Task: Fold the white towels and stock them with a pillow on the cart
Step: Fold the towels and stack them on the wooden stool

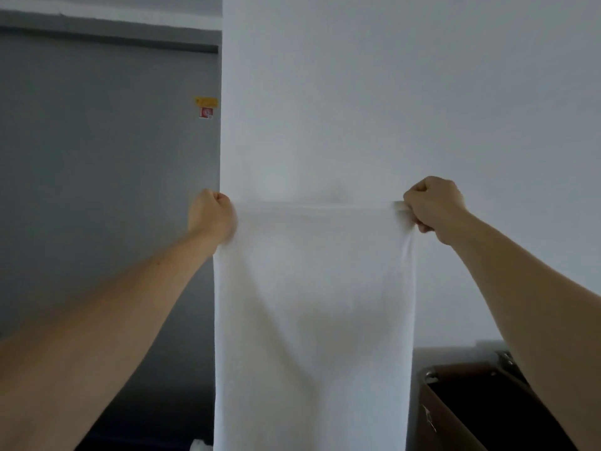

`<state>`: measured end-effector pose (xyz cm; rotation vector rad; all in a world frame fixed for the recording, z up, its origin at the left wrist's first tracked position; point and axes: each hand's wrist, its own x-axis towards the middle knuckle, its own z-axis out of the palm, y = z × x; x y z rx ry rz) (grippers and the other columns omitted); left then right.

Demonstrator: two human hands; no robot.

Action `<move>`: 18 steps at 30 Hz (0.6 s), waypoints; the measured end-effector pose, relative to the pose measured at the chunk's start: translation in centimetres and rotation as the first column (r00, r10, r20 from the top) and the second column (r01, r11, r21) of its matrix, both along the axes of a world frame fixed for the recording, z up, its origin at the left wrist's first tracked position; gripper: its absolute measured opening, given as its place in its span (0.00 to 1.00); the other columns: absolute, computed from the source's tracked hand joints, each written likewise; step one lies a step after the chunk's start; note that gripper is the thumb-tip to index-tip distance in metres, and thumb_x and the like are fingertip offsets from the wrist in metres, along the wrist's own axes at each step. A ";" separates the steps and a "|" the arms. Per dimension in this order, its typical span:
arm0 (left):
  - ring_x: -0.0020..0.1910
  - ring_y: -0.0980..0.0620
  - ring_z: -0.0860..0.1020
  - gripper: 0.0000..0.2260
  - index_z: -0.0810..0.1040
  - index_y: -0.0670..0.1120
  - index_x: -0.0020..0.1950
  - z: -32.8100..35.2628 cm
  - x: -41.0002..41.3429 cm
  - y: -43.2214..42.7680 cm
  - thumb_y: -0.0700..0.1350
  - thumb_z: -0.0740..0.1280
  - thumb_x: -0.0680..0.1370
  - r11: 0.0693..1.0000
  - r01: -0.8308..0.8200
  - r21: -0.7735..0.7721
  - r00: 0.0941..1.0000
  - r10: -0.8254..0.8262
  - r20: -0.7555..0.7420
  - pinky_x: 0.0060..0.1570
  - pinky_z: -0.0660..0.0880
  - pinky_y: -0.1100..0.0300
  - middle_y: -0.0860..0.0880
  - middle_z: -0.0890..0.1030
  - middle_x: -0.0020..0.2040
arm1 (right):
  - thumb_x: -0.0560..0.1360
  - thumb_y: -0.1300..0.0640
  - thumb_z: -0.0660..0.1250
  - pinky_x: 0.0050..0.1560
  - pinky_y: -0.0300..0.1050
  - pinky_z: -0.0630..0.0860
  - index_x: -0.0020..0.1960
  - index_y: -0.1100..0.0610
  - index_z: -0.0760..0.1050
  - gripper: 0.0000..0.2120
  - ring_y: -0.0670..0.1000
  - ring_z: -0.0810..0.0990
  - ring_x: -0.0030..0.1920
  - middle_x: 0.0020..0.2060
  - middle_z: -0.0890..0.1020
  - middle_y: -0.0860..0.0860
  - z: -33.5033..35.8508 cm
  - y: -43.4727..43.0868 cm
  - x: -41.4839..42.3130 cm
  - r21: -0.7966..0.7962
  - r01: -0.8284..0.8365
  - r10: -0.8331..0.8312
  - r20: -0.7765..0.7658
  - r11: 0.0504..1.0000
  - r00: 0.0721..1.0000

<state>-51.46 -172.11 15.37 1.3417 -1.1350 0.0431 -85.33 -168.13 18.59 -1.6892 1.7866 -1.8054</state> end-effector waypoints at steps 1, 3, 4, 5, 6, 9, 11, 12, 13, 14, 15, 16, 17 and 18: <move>0.52 0.39 0.78 0.13 0.78 0.35 0.54 -1.1 0.3 -0.4 0.39 0.56 0.80 1.000 0.005 0.022 1.000 -0.005 0.002 0.48 0.73 0.51 0.38 0.80 0.53 | 0.70 0.61 0.61 0.33 0.48 0.71 0.41 0.57 0.75 0.04 0.54 0.71 0.25 0.29 0.76 0.54 -0.8 -0.2 -0.3 0.062 -0.010 0.012 -0.036 0.998 0.999; 0.47 0.43 0.76 0.13 0.78 0.36 0.54 -3.6 0.6 -1.1 0.39 0.56 0.80 0.998 0.020 0.064 1.000 -0.020 -0.002 0.44 0.71 0.54 0.41 0.80 0.50 | 0.69 0.61 0.61 0.31 0.46 0.65 0.40 0.59 0.74 0.04 0.54 0.68 0.27 0.30 0.74 0.56 -2.7 -0.6 -0.9 0.191 -0.033 0.053 -0.103 0.981 0.993; 0.45 0.45 0.74 0.13 0.78 0.36 0.54 -4.8 0.6 -1.3 0.39 0.56 0.79 0.996 0.037 0.082 0.999 -0.036 -0.016 0.43 0.69 0.55 0.43 0.78 0.48 | 0.70 0.62 0.61 0.31 0.45 0.64 0.41 0.60 0.74 0.04 0.54 0.68 0.28 0.31 0.74 0.56 -3.7 -0.9 -1.2 0.251 -0.047 0.084 -0.140 0.967 0.987; 0.45 0.47 0.73 0.12 0.78 0.36 0.53 -6.0 0.5 -1.4 0.39 0.56 0.79 0.994 0.056 0.095 0.998 -0.053 -0.027 0.42 0.68 0.57 0.45 0.77 0.47 | 0.70 0.62 0.61 0.30 0.44 0.63 0.42 0.61 0.74 0.05 0.54 0.68 0.30 0.33 0.74 0.57 -4.9 -1.1 -1.4 0.315 -0.065 0.122 -0.165 0.947 0.979; 0.44 0.48 0.73 0.12 0.78 0.37 0.53 -7.1 0.3 -1.4 0.39 0.57 0.79 0.992 0.071 0.108 0.997 -0.068 -0.032 0.40 0.67 0.58 0.46 0.76 0.46 | 0.71 0.62 0.60 0.29 0.42 0.62 0.43 0.61 0.74 0.05 0.54 0.67 0.30 0.34 0.73 0.57 -6.1 -1.2 -1.5 0.374 -0.085 0.158 -0.169 0.923 0.973; 0.44 0.50 0.72 0.08 0.76 0.42 0.50 -9.9 -0.2 -1.4 0.39 0.58 0.80 0.982 0.109 0.155 0.994 -0.105 -0.031 0.32 0.64 0.62 0.51 0.74 0.41 | 0.71 0.66 0.58 0.27 0.39 0.58 0.40 0.60 0.65 0.03 0.51 0.63 0.27 0.31 0.67 0.54 -10.2 -0.9 -2.1 0.535 -0.163 0.255 -0.102 0.829 0.962; 0.45 0.51 0.72 0.07 0.76 0.42 0.51 -11.8 -0.7 -1.5 0.38 0.58 0.80 0.976 0.142 0.164 0.989 -0.135 -0.052 0.31 0.62 0.65 0.51 0.75 0.43 | 0.70 0.66 0.57 0.27 0.38 0.57 0.37 0.58 0.62 0.07 0.51 0.62 0.26 0.28 0.66 0.53 -13.4 -1.0 -2.7 0.594 -0.225 0.274 0.008 0.772 0.962; 0.46 0.51 0.72 0.08 0.77 0.41 0.52 -12.7 -1.0 -1.7 0.38 0.58 0.80 0.973 0.162 0.163 0.986 -0.154 -0.063 0.32 0.62 0.66 0.50 0.76 0.46 | 0.70 0.67 0.58 0.27 0.38 0.59 0.36 0.58 0.63 0.07 0.51 0.62 0.25 0.27 0.66 0.54 -15.1 -1.0 -2.9 0.604 -0.242 0.257 0.064 0.759 0.964; 0.47 0.50 0.73 0.08 0.77 0.41 0.53 -13.6 -1.4 -1.7 0.37 0.58 0.80 0.969 0.183 0.166 0.982 -0.173 -0.075 0.32 0.63 0.66 0.49 0.76 0.48 | 0.69 0.67 0.58 0.27 0.39 0.61 0.36 0.58 0.64 0.07 0.51 0.64 0.25 0.27 0.67 0.54 -16.7 -1.0 -3.1 0.609 -0.260 0.232 0.126 0.749 0.964; 0.47 0.50 0.73 0.09 0.77 0.41 0.54 -14.4 -1.7 -1.8 0.37 0.58 0.80 0.963 0.204 0.175 0.978 -0.191 -0.088 0.33 0.63 0.67 0.48 0.76 0.49 | 0.69 0.68 0.58 0.27 0.40 0.64 0.37 0.59 0.65 0.06 0.52 0.65 0.24 0.28 0.67 0.55 -18.3 -1.0 -3.3 0.609 -0.287 0.208 0.199 0.739 0.958; 0.47 0.50 0.73 0.09 0.76 0.42 0.54 -15.2 -2.2 -1.9 0.36 0.58 0.80 0.956 0.224 0.190 0.973 -0.208 -0.100 0.33 0.64 0.67 0.48 0.76 0.50 | 0.69 0.69 0.58 0.27 0.41 0.68 0.38 0.59 0.66 0.06 0.52 0.66 0.24 0.30 0.67 0.55 -19.6 -1.0 -3.5 0.604 -0.313 0.187 0.263 0.733 0.947; 0.47 0.50 0.73 0.09 0.75 0.43 0.54 -16.0 -2.5 -2.1 0.36 0.58 0.79 0.948 0.244 0.206 0.968 -0.226 -0.109 0.33 0.65 0.66 0.48 0.76 0.51 | 0.70 0.69 0.58 0.27 0.42 0.71 0.40 0.60 0.66 0.06 0.52 0.68 0.24 0.31 0.68 0.56 -20.8 -0.9 -3.6 0.594 -0.323 0.172 0.297 0.737 0.939; 0.47 0.50 0.72 0.09 0.75 0.43 0.53 -16.7 -2.9 -2.1 0.36 0.57 0.79 0.939 0.259 0.224 0.965 -0.240 -0.110 0.34 0.65 0.65 0.48 0.76 0.51 | 0.71 0.70 0.58 0.27 0.43 0.73 0.41 0.60 0.67 0.06 0.53 0.70 0.26 0.33 0.69 0.57 -21.9 -0.9 -3.8 0.583 -0.313 0.162 0.297 0.750 0.941; 0.47 0.50 0.72 0.09 0.74 0.44 0.53 -17.4 -3.1 -2.2 0.35 0.57 0.78 0.933 0.268 0.241 0.963 -0.249 -0.107 0.34 0.65 0.65 0.48 0.76 0.51 | 0.72 0.69 0.58 0.29 0.44 0.75 0.42 0.61 0.69 0.05 0.54 0.72 0.29 0.36 0.72 0.58 -22.8 -0.9 -4.0 0.572 -0.285 0.153 0.269 0.769 0.951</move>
